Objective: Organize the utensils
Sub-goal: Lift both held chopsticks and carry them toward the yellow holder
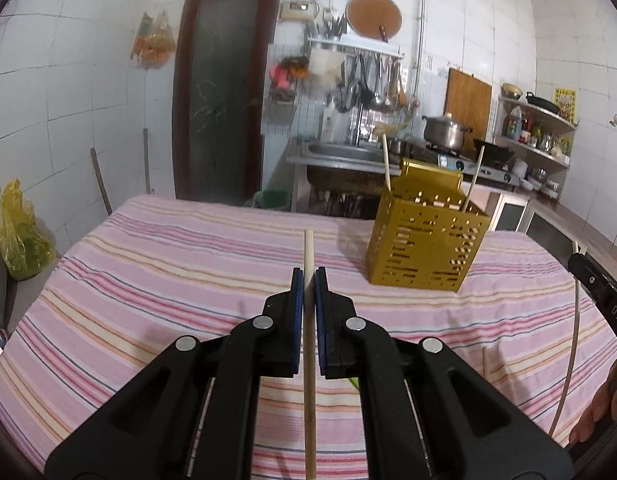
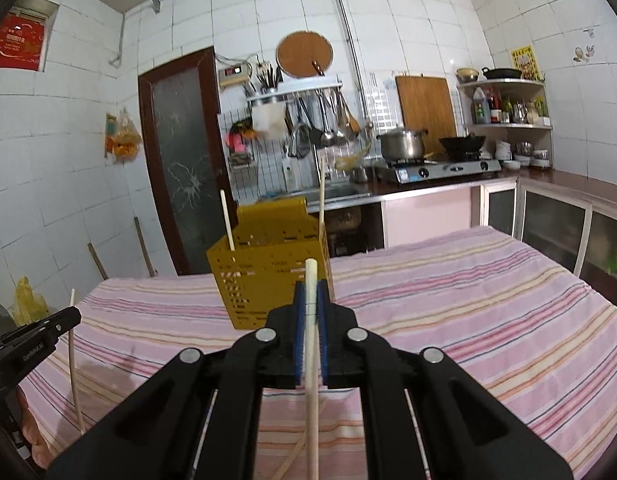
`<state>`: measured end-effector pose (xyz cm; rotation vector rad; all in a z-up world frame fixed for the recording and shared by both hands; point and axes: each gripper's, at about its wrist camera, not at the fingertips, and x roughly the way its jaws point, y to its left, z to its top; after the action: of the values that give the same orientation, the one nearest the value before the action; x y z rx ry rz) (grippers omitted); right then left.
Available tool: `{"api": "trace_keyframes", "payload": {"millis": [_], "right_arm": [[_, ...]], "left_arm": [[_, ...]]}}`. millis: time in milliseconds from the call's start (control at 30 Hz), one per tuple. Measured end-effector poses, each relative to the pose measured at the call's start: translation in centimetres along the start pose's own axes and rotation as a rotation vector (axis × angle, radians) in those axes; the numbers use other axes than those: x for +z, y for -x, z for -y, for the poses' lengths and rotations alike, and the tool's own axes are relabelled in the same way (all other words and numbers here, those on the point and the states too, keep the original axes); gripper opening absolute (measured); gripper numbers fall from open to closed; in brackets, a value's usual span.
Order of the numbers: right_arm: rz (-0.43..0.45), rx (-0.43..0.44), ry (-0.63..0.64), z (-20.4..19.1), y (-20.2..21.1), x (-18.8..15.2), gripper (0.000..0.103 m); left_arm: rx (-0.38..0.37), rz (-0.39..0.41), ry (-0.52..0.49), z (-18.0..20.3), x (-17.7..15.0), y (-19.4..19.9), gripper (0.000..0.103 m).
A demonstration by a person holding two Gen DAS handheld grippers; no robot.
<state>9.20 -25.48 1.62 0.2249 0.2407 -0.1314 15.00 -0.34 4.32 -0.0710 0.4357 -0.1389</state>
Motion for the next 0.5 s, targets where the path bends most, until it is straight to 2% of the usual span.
{"api": "trace_keyframes", "payload": {"millis": [500], "right_arm": [[0.116,0.013,0.012,-0.4,2.7,0.8,0.006]], "left_arm": [[0.004,0.075,-0.007,0.2,0.3,1.7,0.004]]}}
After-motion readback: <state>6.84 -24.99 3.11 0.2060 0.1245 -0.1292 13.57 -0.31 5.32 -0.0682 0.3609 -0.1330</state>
